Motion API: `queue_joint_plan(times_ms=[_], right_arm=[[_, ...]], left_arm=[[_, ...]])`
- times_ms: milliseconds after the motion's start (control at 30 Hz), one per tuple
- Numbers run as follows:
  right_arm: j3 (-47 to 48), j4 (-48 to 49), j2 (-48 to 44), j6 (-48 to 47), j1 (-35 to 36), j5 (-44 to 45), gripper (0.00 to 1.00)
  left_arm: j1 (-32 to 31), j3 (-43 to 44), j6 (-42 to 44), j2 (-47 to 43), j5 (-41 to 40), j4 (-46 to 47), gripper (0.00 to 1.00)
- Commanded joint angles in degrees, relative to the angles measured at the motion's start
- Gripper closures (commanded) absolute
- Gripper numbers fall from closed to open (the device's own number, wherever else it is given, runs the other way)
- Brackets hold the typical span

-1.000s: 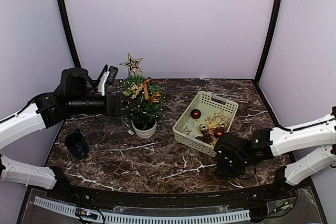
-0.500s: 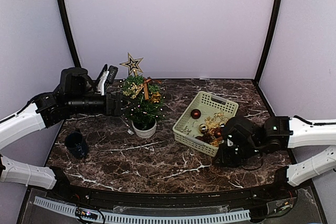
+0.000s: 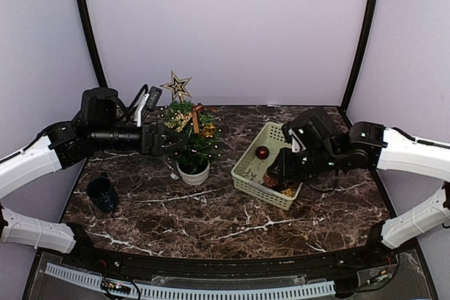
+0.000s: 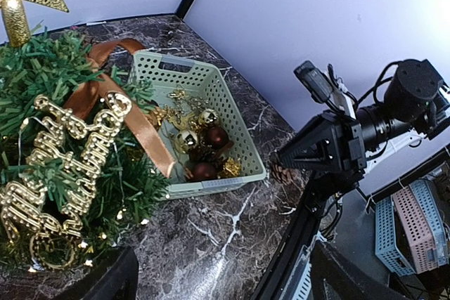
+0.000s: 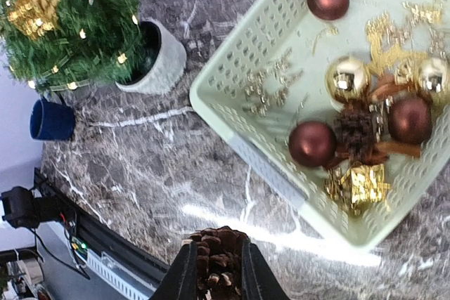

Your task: Decorate the small christmas tree

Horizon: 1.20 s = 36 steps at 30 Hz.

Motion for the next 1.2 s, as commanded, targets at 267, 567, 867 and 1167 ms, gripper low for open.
queue_joint_plan(times_ms=[267, 567, 867, 1167], right_arm=[[16.4, 11.9, 7.1, -13.8, -0.8, -18.5, 0.78], [21.9, 21.8, 10.5, -16.0, 2.6, -29.4, 0.76], [22.3, 24.4, 11.6, -16.2, 3.5, -32.0, 0.76], [21.9, 24.6, 11.6, -16.0, 3.7, -31.9, 0.77]], left_arm=[[-0.8, 3.9, 2.1, 2.0, 13.6, 5.8, 0.13], [-7.4, 5.8, 3.7, 5.5, 11.8, 6.0, 0.13], [-9.1, 4.3, -0.3, 6.5, 16.6, 14.5, 0.12], [-9.8, 2.9, -2.4, 7.0, 19.1, 19.1, 0.13]])
